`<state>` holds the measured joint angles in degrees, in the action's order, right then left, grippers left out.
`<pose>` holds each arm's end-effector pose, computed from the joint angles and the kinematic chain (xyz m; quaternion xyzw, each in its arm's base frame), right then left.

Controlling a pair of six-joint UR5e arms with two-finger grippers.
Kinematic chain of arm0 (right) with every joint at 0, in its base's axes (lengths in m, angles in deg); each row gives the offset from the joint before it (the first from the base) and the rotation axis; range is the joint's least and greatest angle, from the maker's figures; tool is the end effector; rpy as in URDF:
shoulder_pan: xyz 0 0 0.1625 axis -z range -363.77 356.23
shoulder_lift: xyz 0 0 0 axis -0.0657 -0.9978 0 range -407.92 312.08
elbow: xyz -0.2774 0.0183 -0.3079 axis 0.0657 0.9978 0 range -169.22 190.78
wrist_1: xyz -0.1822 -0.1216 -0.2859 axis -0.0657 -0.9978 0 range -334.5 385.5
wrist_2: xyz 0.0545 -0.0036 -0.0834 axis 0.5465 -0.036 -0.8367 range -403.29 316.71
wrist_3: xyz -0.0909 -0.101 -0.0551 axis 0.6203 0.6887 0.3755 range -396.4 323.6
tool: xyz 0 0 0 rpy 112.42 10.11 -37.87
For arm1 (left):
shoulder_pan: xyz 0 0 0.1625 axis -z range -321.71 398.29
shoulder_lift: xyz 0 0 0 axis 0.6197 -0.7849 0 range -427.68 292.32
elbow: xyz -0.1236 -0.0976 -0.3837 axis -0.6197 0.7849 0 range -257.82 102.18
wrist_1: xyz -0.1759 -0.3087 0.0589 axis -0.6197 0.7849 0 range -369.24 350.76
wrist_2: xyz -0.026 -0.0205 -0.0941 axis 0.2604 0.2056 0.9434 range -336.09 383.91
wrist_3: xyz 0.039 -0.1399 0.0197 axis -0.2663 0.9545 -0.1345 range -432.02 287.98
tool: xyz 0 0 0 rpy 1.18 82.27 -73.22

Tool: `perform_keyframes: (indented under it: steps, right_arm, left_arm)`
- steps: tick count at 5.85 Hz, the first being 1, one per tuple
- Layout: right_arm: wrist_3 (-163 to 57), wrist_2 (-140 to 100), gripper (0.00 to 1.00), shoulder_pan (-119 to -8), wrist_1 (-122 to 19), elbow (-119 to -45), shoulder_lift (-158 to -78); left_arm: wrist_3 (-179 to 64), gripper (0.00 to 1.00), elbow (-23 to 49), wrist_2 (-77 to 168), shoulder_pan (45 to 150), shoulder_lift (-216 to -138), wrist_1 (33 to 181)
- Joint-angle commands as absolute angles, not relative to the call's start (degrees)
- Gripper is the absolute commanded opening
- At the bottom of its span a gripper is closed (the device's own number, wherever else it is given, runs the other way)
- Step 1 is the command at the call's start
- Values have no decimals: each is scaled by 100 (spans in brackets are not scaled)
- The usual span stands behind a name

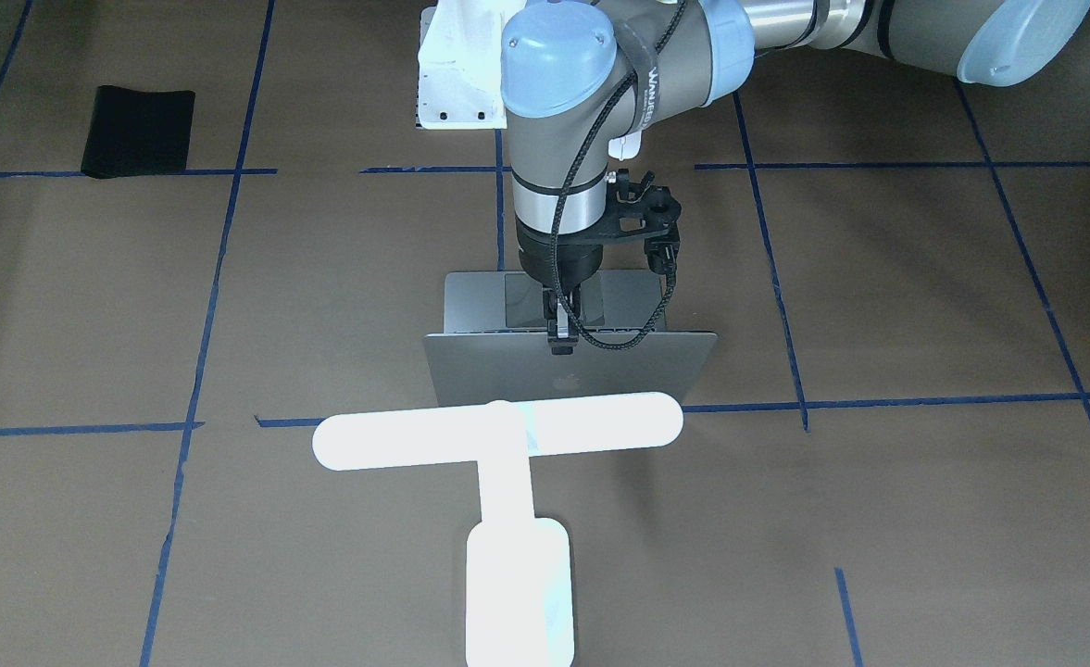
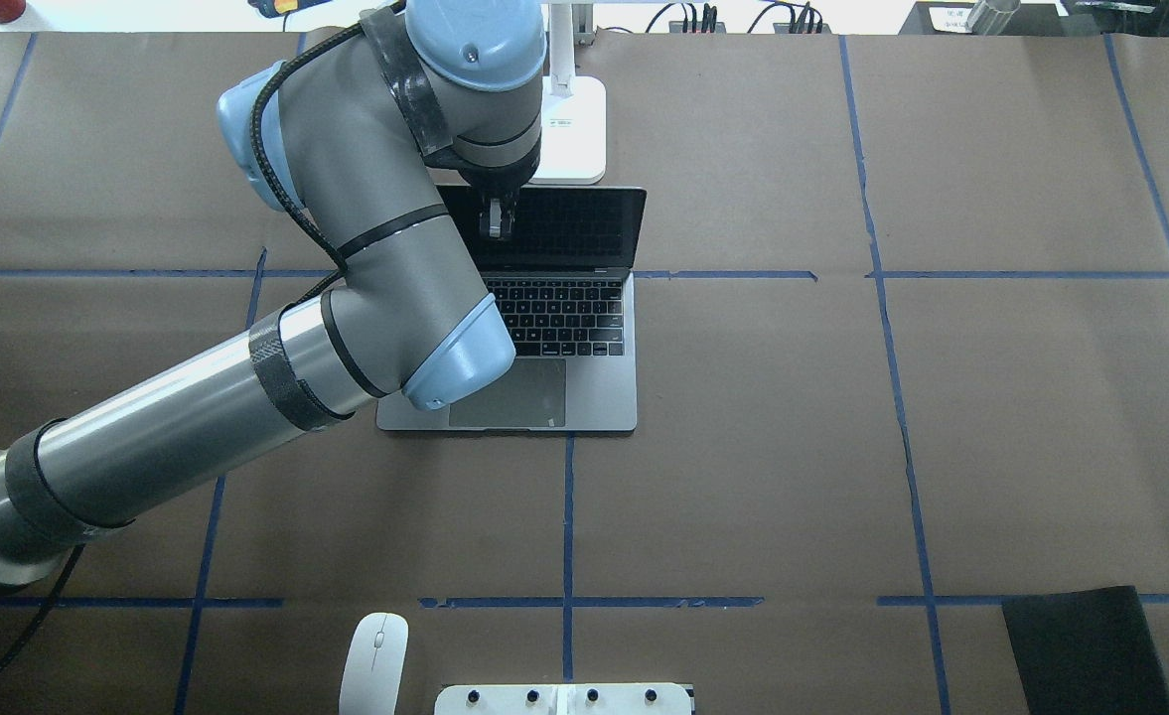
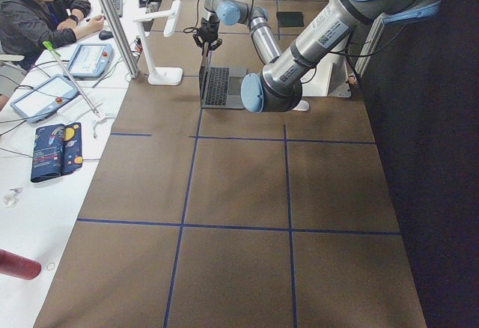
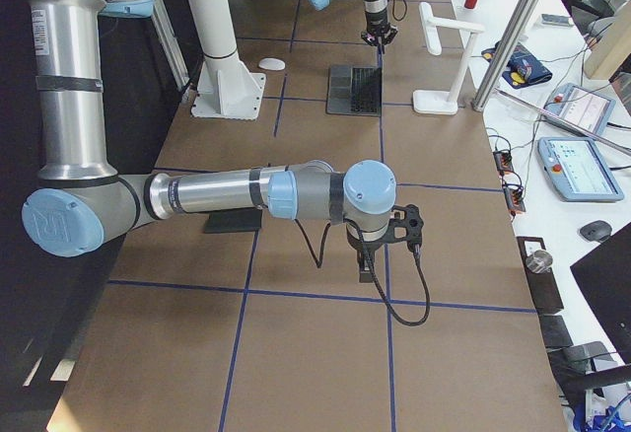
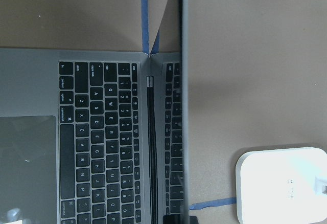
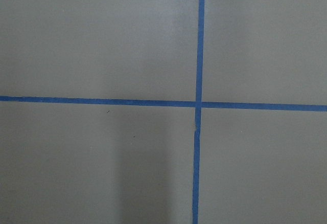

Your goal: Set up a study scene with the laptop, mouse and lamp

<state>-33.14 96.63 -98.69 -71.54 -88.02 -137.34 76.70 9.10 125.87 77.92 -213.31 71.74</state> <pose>0.0586 -0.4344 0.6130 0.0486 -0.4195 0.0046 0.9064 0.4865 -0.5365 0.1663 -0.1565 0.3476 -0.6737 0.6331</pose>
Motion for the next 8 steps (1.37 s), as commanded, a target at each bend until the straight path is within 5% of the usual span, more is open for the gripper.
perform_keyframes:
  steps: [1, 5, 8]
  right_arm:
    - [-3314, 9672, 100, -9869, -7145, -8818, -13722]
    - [-3758, 9628, 100, -9825, -7118, -9195, -13976]
    - [-5664, 9349, 100, -8643, -7057, -10695, -14722]
  left_arm:
    - [7537, 100, 1120, 12604, 7854, -21288, 7101]
    - [6310, 100, 2928, 13058, 7898, -20543, 6354]
    - [4887, 100, 4239, 13105, 7819, -19348, 6336]
